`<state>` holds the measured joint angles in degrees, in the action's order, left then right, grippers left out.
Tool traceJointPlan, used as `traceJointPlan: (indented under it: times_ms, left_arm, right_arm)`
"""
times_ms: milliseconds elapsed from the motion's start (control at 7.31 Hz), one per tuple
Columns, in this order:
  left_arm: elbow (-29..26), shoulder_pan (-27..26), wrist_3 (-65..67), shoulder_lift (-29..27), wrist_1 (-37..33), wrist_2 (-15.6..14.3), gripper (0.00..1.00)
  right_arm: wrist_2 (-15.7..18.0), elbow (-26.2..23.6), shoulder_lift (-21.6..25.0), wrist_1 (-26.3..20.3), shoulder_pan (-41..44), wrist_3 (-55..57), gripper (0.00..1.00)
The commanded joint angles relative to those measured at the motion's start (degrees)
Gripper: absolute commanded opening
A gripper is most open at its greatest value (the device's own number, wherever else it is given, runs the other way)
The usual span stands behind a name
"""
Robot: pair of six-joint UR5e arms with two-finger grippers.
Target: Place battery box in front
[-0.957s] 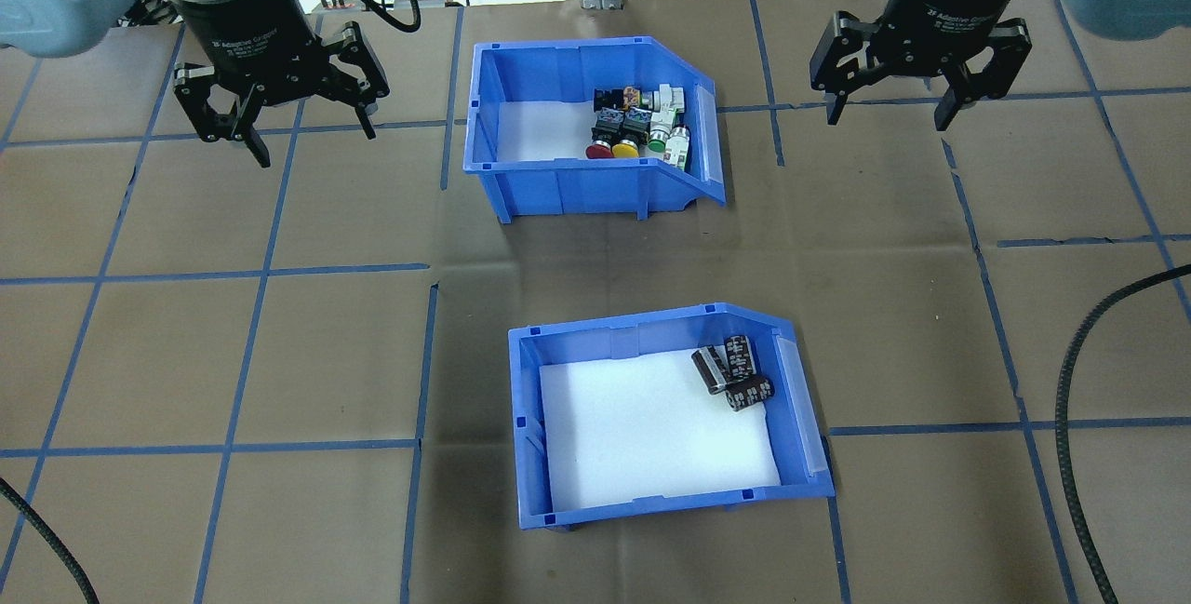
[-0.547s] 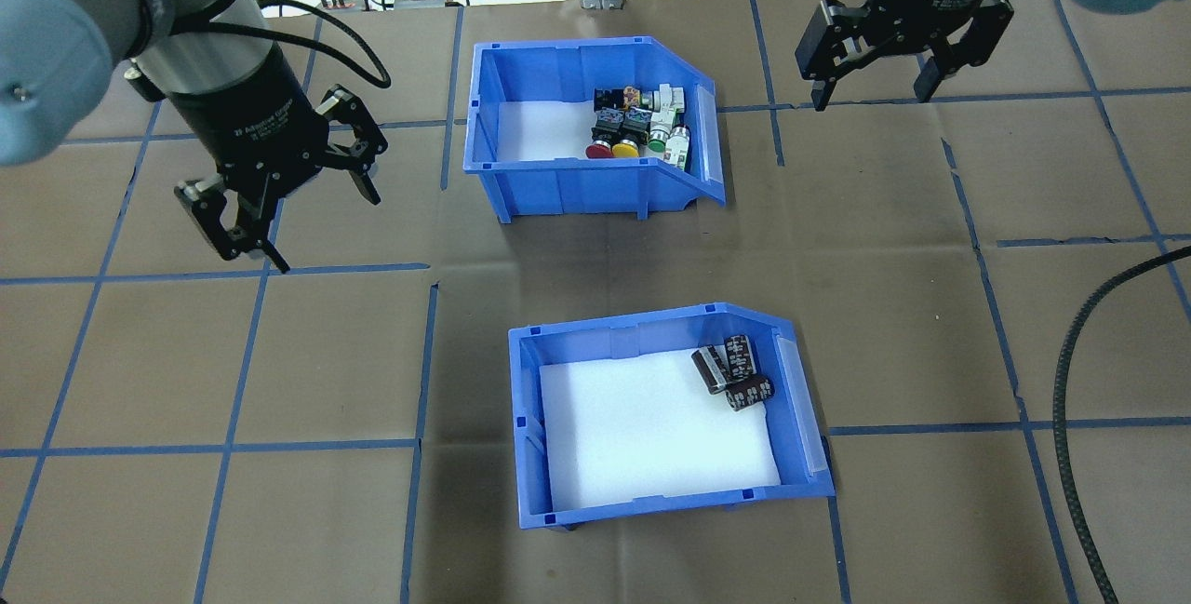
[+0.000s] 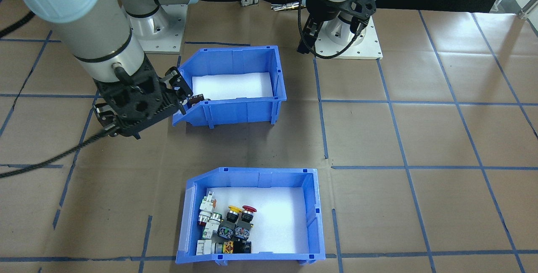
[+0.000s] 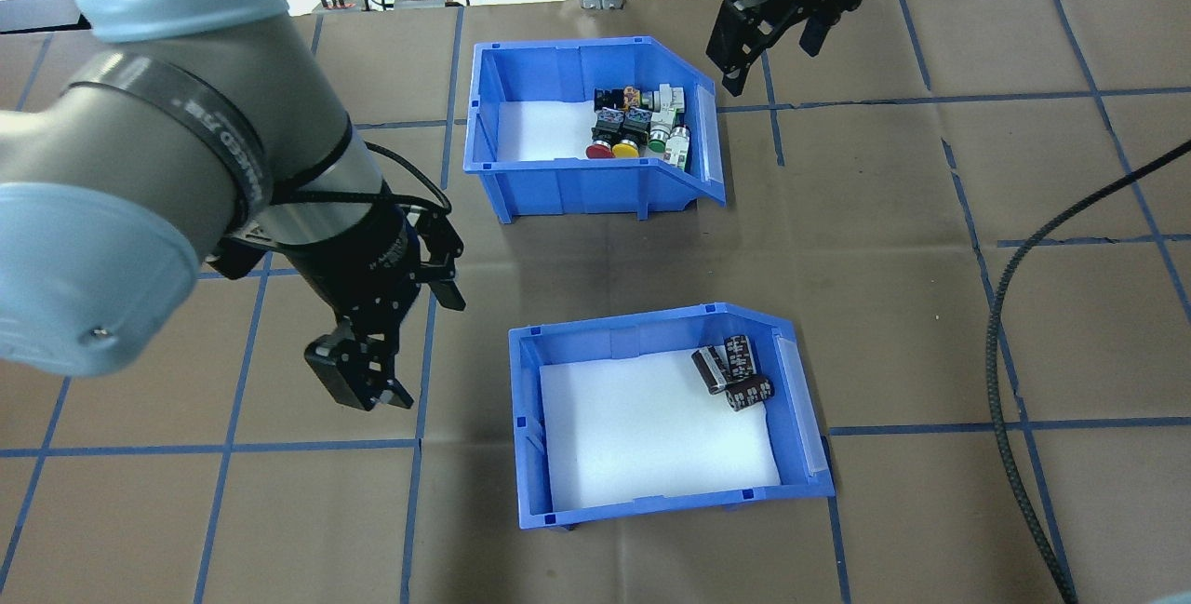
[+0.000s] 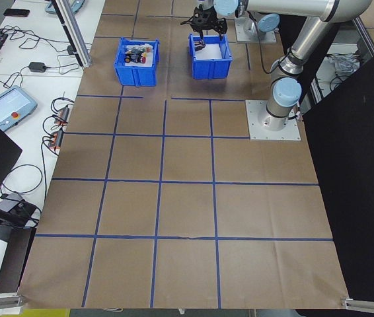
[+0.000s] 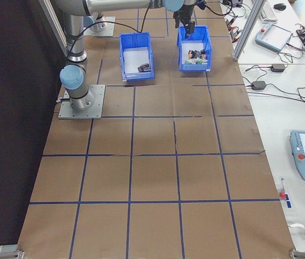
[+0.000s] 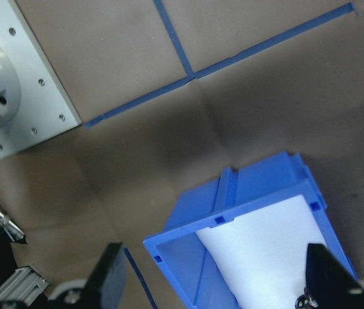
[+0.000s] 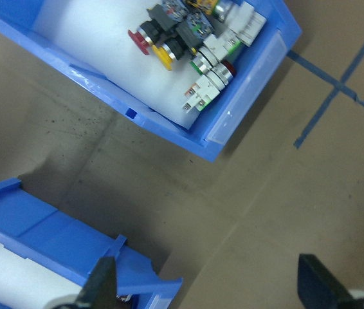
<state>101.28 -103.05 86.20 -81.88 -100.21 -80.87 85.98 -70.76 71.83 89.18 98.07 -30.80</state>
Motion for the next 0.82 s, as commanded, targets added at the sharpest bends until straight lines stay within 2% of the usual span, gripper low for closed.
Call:
traceJointPlan:
  times_ms: [0,274,410,684]
  left_arm:
    - [5.3,-9.5,18.8,-0.4,9.3,7.1,0.99]
    - [15.7,-15.8,32.1,-0.1,28.4,7.5,0.98]
    - [17.9,-18.6,36.8,-0.4,32.7,7.4,0.98]
    - [19.7,-19.7,39.9,-0.7,33.0,7.0,0.96]
  right_arm:
    - [0.2,5.3,-7.6,4.1,7.5,-14.6,1.0]
    - [0.2,6.2,-12.1,7.2,12.4,-19.6,1.0]
    - [0.8,6.2,-13.8,7.4,13.1,-24.8,1.0]
    - [1.1,5.6,-16.4,7.4,15.0,-26.7,1.0]
